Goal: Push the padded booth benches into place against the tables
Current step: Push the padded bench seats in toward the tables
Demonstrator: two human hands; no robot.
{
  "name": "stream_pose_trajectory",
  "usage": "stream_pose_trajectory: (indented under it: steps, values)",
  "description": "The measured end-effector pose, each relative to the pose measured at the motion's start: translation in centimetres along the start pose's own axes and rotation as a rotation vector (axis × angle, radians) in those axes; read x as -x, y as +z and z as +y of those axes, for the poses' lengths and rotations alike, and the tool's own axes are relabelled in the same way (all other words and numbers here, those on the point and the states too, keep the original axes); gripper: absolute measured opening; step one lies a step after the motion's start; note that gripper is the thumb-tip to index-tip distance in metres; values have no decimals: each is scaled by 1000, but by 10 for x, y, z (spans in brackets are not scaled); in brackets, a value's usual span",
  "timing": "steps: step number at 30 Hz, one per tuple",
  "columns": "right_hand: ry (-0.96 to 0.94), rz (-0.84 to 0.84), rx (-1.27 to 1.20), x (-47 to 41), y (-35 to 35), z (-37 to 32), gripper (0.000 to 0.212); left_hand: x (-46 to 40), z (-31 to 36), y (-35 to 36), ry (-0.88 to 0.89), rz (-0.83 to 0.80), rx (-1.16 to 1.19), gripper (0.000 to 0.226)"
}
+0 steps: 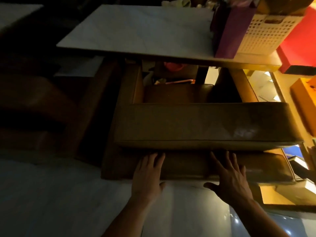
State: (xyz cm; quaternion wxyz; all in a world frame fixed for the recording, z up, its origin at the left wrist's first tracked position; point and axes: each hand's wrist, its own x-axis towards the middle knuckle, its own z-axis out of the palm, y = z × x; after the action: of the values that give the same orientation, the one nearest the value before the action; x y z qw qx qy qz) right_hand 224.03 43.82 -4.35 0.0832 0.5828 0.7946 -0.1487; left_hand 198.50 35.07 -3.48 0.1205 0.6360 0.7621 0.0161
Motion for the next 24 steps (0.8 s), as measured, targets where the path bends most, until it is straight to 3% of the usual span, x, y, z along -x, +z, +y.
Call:
stream_pose_trajectory:
  steps: [4,16,24]
  values:
    - [44,17,75,14,25,-11,109,8,-14,23,-7,-19,1,100]
    - [65,93,89,5,13,-24,98,-14,-22,11,28,84,33,92]
    - [85,106,18,29,32,-76,94,4,-72,1,69,69,-14,91]
